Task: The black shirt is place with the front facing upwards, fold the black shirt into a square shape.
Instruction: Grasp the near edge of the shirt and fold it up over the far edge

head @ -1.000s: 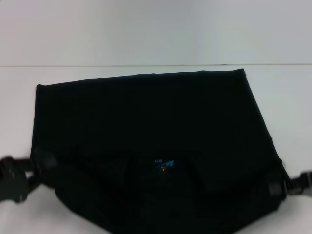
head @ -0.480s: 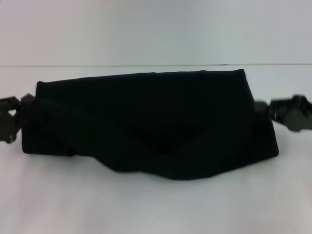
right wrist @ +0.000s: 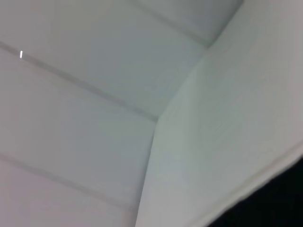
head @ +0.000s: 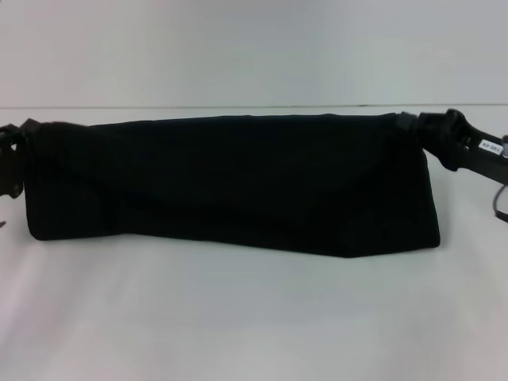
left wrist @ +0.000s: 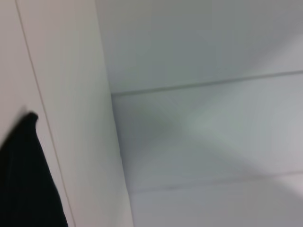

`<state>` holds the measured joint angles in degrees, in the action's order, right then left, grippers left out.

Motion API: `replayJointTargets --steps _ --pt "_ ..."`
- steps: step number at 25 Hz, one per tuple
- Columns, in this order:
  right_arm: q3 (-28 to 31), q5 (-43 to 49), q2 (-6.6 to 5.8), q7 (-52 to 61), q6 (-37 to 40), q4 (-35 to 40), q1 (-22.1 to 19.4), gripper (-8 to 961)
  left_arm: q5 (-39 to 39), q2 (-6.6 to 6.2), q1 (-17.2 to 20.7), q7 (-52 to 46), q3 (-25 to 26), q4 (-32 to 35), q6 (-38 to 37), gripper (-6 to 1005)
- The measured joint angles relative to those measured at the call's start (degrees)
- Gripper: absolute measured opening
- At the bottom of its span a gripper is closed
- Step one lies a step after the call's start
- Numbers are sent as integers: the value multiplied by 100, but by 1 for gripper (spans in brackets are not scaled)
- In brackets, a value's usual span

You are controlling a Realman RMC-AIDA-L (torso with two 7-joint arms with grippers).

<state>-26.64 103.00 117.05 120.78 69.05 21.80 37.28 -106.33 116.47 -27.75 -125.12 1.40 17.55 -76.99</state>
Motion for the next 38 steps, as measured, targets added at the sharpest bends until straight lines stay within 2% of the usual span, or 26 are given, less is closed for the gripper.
replayJointTargets --steps 3,6,12,23,27,33,36,38 --pt "1 -460 93 -333 -336 -134 -3 57 246 101 -88 148 2 -2 376 63" --pt "-1 -668 131 -551 -648 -299 49 56 462 199 -215 398 2 -29 824 63" --pt "0 -908 252 -974 -1241 -468 204 58 681 283 -492 970 32 -193 1498 63" --pt "-26 -1615 303 -1810 -1970 -865 527 65 1071 485 -966 1833 30 -209 2396 63" --pt "-9 -1660 319 -2077 -2193 -933 685 67 1108 548 -1082 2059 47 -209 2489 63" --pt "2 -1864 330 -2638 -2476 -1002 841 71 1555 602 -1225 2741 36 -213 2550 73" --pt "2 -2467 329 -3216 -2531 -1165 865 73 1883 616 -1308 3192 50 -280 2664 87" --pt "-2 -2819 328 -3500 -2562 -1259 869 74 2215 639 -1357 3525 54 -378 2721 149"
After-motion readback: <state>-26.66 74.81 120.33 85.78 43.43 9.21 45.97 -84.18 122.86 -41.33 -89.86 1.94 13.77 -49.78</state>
